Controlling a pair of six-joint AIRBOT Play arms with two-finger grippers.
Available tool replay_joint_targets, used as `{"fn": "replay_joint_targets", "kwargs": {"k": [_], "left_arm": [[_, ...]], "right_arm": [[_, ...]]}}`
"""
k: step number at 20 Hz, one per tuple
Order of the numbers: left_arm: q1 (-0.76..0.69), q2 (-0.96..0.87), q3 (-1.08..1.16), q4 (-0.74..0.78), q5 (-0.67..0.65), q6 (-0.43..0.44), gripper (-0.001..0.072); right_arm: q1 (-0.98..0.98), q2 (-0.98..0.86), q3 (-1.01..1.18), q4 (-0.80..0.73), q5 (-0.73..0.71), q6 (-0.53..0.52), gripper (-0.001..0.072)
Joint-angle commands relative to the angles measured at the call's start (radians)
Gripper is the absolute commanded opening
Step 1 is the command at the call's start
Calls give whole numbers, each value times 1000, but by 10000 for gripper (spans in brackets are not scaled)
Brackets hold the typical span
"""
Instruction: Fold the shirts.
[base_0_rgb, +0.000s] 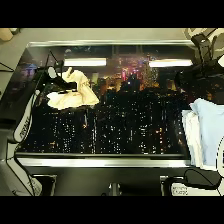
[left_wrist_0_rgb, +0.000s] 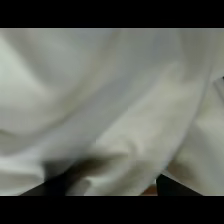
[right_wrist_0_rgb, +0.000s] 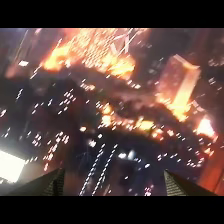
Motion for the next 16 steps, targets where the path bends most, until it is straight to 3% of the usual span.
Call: {"fn": "replay_joint_targets", "kwargs": {"k": [1, 2, 3, 5, 8, 12, 14, 16], "left_arm": [[14, -79, 32, -16, -30, -1, 357], [15, -74, 33, -16, -49, 0, 152], [18, -61, 34, -17, -70, 4, 25], [13, 4, 36, -31, -76, 54, 25], [-48, 204, 83, -34, -66, 218, 25], [-235, 571, 91, -50, 80, 228, 25], [-359, 700, 91, -49, 182, 225, 25], [-455, 769, 91, -44, 220, 186, 25]], "right_arm": [[1, -2, 0, 30, 56, -16, 673], [1, -2, 0, 32, 53, -19, 673], [1, -2, 0, 32, 47, -19, 673], [1, -2, 0, 32, 18, -19, 674], [1, 3, 2, 32, -63, -19, 701], [1, 77, 26, 105, -43, -19, 690], [1, 162, 44, 178, -93, -43, 692], [1, 272, 65, 148, -126, -53, 692]]}}
